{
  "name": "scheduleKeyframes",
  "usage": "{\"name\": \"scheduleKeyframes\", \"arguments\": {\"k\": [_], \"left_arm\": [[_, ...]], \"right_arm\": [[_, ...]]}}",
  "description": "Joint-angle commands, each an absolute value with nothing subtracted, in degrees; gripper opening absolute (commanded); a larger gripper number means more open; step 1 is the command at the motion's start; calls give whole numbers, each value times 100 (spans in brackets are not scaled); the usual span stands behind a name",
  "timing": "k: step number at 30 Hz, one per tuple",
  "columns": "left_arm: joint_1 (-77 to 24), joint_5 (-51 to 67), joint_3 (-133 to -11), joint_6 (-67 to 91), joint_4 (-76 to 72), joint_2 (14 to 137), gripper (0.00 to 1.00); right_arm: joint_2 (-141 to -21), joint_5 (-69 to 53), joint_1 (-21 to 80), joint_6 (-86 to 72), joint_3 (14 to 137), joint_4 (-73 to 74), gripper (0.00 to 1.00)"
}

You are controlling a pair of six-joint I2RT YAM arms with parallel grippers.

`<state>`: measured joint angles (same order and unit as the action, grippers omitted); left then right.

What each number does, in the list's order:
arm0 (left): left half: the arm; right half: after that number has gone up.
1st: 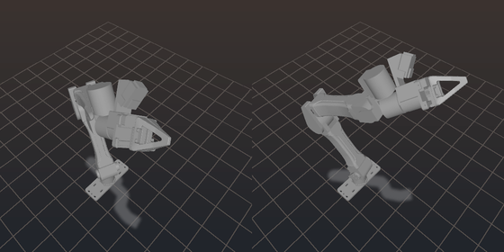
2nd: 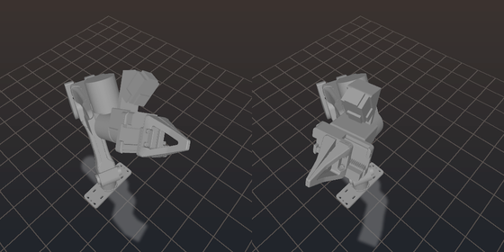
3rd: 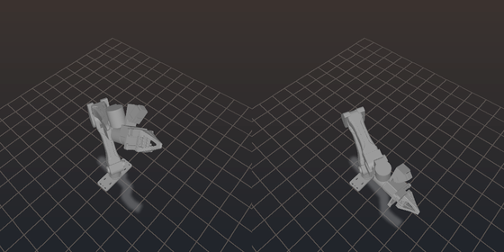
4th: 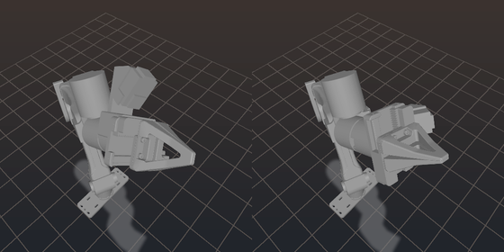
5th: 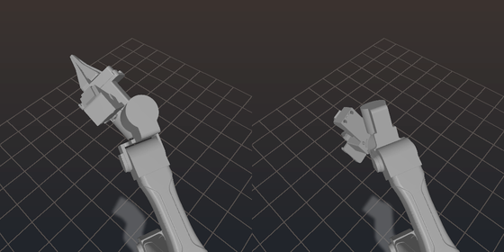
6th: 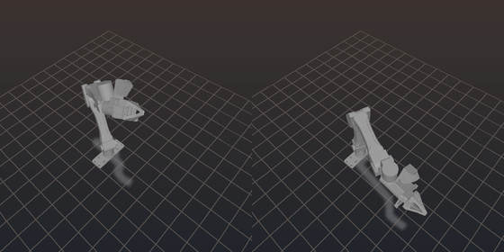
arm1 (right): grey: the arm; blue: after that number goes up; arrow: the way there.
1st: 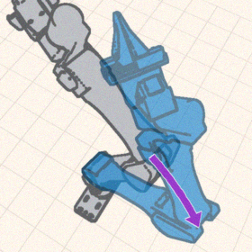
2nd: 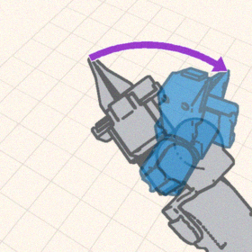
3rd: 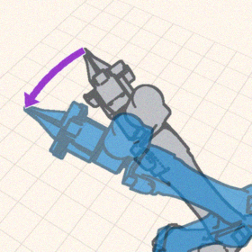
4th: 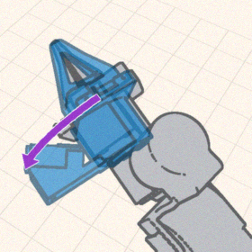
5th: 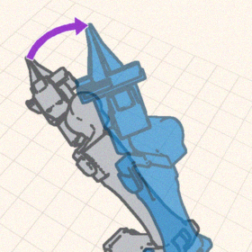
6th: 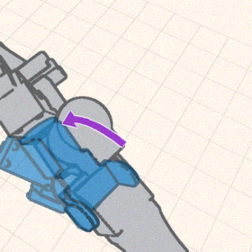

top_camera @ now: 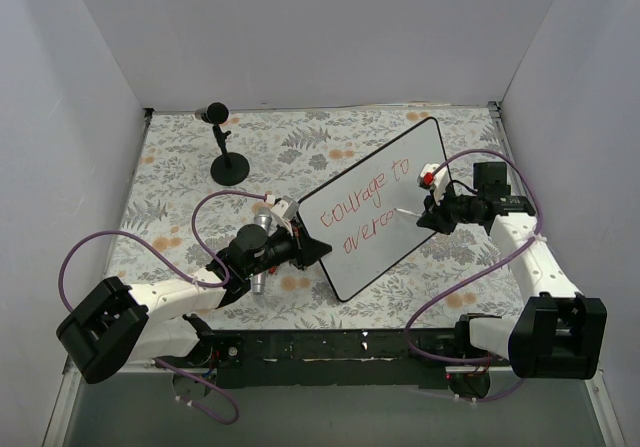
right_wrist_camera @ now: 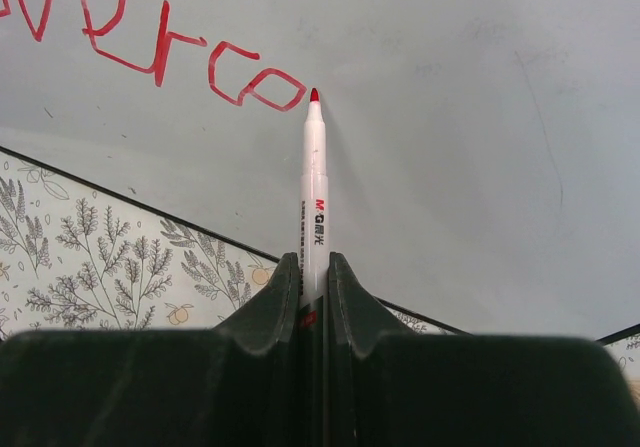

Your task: Write a sentence on the whiteboard

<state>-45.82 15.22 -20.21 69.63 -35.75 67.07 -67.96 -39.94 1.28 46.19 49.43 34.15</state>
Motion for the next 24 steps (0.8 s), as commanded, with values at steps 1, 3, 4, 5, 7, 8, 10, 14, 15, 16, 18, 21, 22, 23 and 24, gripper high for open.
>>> {"name": "scheduleKeyframes", "arguments": {"k": [1, 3, 4, 5, 7, 8, 10, 14, 15, 16, 18, 21, 22, 23, 24], "left_arm": [[-4623, 1784, -1986, 6688, -3568, 6627, 0], [-4623, 1802, -1978, 6688, -3568, 6627, 0], [-4614, 1802, -1986, 6688, -3568, 6627, 0], [-4623, 1802, -1986, 6680, -3568, 6618, 0], [-4623, 1802, -1969, 6688, -3577, 6618, 0], [-4623, 1802, -1977, 6688, -3577, 6627, 0], [-4623, 1802, -1969, 6697, -3586, 6627, 0], [-4623, 1793, -1969, 6689, -3577, 6609, 0], [-4623, 1784, -1969, 6680, -3577, 6601, 0], [-4623, 1784, -1960, 6688, -3586, 6609, 0], [-4623, 1784, -1960, 6688, -3586, 6601, 0], [-4623, 1784, -1951, 6688, -3595, 6609, 0], [-4623, 1784, -1960, 6697, -3595, 6609, 0], [-4614, 1784, -1951, 6697, -3595, 6609, 0], [-4623, 1793, -1951, 6689, -3595, 6618, 0]], "right_arm": [[-6891, -3981, 79, 4509, 5221, 3164, 1], [-6934, -4008, 79, 4500, 5212, 3147, 1], [-6943, -4008, 79, 4491, 5212, 3138, 1], [-6952, -4008, 79, 4491, 5203, 3129, 1], [-6996, -3982, 79, 4535, 5194, 3164, 1], [-7005, -3973, 88, 4570, 5186, 3181, 1], [-7040, -3938, 88, 4605, 5151, 3234, 1], [-7040, -3911, 62, 4719, 5045, 3331, 1], [-7023, -3902, 62, 4746, 5019, 3348, 1], [-7014, -3894, 53, 4763, 4975, 3366, 1], [-6996, -3885, 62, 4825, 4931, 3427, 1], [-6987, -3885, 62, 4895, 4852, 3489, 1], [-6970, -3885, 62, 4913, 4817, 3498, 1], [-6970, -3885, 62, 4922, 4808, 3515, 1], [-6961, -3885, 62, 4939, 4799, 3533, 1]]}}
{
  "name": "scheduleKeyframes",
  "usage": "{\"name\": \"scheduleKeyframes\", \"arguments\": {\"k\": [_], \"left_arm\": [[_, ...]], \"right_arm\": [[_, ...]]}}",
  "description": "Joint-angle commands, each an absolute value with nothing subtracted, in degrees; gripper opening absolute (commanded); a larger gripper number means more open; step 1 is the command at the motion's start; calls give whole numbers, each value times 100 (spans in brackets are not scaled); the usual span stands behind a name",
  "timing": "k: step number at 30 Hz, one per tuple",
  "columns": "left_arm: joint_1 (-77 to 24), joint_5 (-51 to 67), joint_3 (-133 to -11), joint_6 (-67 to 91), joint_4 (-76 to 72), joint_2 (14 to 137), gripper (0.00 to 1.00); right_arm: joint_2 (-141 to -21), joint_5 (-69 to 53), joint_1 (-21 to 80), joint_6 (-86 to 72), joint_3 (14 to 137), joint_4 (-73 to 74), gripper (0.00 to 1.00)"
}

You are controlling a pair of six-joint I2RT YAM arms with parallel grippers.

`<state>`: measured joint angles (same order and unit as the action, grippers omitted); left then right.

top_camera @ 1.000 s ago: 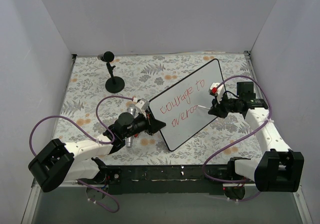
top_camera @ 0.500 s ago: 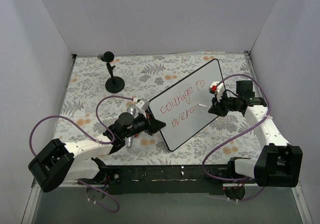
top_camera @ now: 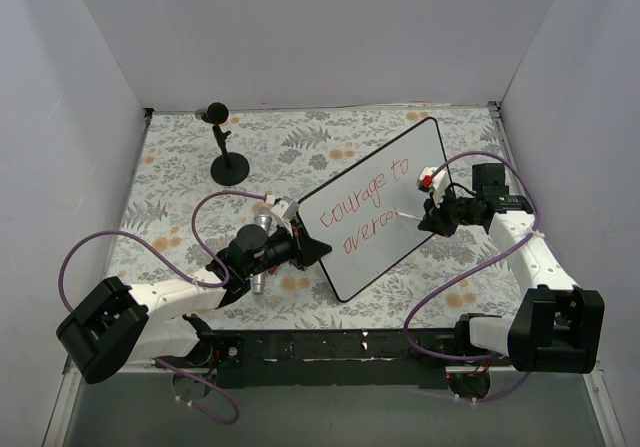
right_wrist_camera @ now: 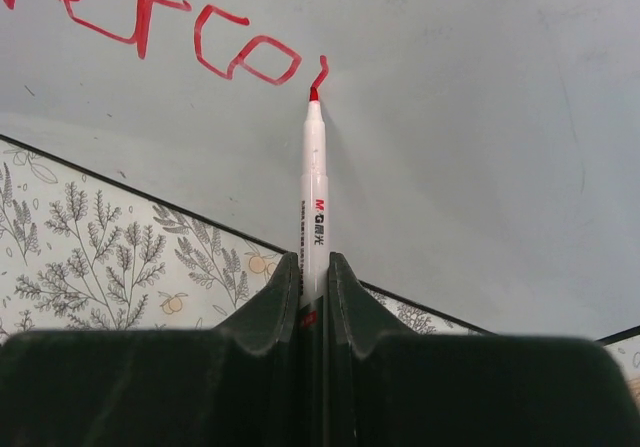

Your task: Write a sentence on the whiteboard

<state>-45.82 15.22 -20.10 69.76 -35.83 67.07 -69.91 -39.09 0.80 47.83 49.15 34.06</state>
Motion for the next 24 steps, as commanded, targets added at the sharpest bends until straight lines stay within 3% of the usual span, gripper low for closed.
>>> {"name": "scheduleKeyframes", "arguments": {"k": [1, 24], "left_arm": [[-4623, 1793, -1960, 6697, -3595, 6609, 0], [-4623, 1811, -1995, 6688, -3595, 6671, 0]], "right_arm": [[-6970, -3885, 62, 4939, 4799, 3551, 1], [-7137, -4025, 61, 4711, 5432, 3454, 1]]}}
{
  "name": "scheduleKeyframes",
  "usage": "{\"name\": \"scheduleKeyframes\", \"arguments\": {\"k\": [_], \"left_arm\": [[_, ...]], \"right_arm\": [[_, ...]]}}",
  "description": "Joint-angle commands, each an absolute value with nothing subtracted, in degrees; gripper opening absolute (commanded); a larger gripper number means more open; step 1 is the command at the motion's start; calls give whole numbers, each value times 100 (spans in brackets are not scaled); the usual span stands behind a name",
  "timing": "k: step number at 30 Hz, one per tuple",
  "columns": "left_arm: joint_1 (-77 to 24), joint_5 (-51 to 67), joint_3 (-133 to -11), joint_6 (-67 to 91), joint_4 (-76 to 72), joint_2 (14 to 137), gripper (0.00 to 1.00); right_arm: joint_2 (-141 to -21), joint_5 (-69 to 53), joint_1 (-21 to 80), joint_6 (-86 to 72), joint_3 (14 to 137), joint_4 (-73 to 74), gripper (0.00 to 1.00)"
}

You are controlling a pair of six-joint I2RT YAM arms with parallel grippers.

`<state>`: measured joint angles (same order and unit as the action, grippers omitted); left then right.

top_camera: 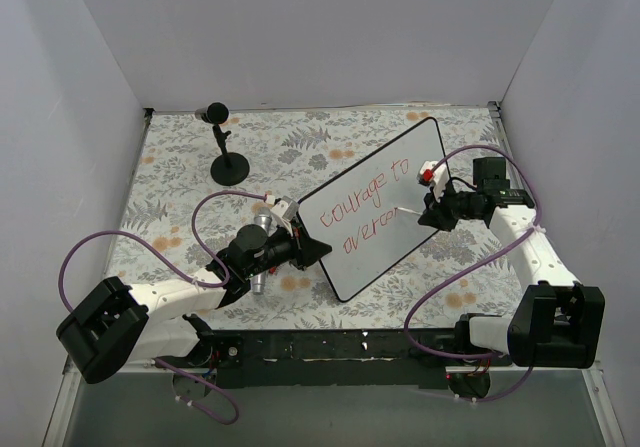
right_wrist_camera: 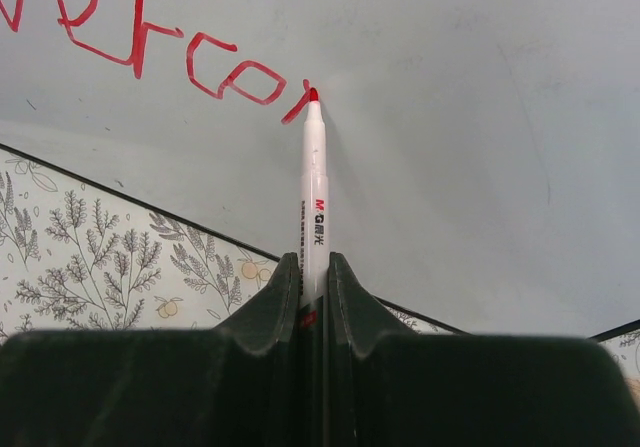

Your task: Write a sentence on the whiteboard

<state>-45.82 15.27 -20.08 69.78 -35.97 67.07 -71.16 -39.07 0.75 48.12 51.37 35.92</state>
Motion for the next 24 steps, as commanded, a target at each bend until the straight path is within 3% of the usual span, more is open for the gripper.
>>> {"name": "scheduleKeyframes", "arguments": {"k": [1, 24], "left_arm": [[-4623, 1819, -2004, 6688, -3586, 6662, 0], [-4623, 1837, -2048, 6653, -3542, 6680, 0]], "right_arm": [[-7145, -4017, 62, 4694, 5440, 3419, 1], [-7075, -3762, -149, 4895, 5045, 3551, 1]]}}
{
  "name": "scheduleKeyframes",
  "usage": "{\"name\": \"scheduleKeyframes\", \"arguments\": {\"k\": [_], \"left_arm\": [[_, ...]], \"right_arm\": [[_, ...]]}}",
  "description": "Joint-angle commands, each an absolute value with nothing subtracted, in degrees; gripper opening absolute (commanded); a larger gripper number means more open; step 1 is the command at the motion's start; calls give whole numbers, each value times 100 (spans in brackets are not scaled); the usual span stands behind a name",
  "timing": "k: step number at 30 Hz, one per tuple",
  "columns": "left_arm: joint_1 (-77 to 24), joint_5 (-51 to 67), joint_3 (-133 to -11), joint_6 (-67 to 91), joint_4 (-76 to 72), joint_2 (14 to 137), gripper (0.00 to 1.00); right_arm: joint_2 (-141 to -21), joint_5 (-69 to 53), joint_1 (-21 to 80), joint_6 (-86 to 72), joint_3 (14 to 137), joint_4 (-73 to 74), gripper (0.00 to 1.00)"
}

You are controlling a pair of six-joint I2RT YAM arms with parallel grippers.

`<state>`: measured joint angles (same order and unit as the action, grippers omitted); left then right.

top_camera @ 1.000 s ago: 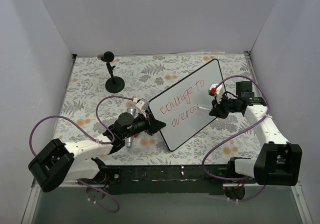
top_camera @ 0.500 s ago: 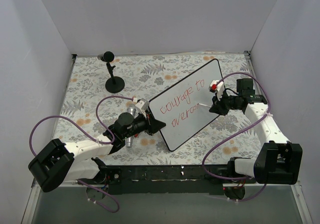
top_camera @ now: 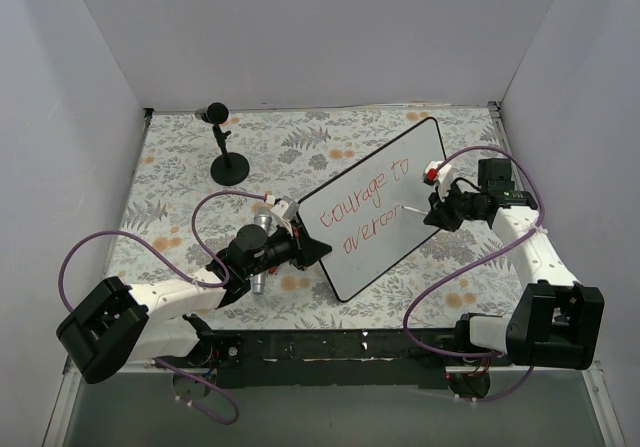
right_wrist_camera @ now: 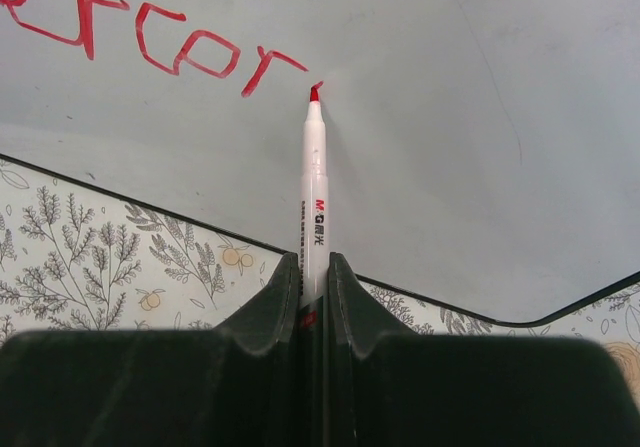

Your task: Write a sentence on the whiteboard

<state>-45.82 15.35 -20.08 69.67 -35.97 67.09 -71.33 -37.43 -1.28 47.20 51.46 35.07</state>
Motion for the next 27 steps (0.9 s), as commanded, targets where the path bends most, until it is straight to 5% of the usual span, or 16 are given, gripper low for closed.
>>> {"name": "scheduleKeyframes", "arguments": {"k": [1, 27], "left_arm": [[-4623, 1837, -2057, 6662, -3542, 6671, 0], [-4623, 1837, -2065, 6653, -3542, 6671, 0]], "right_arm": [[-7075, -3779, -149, 4939, 5028, 3594, 1], [-7172, -4043, -149, 4685, 5502, 3428, 1]]}}
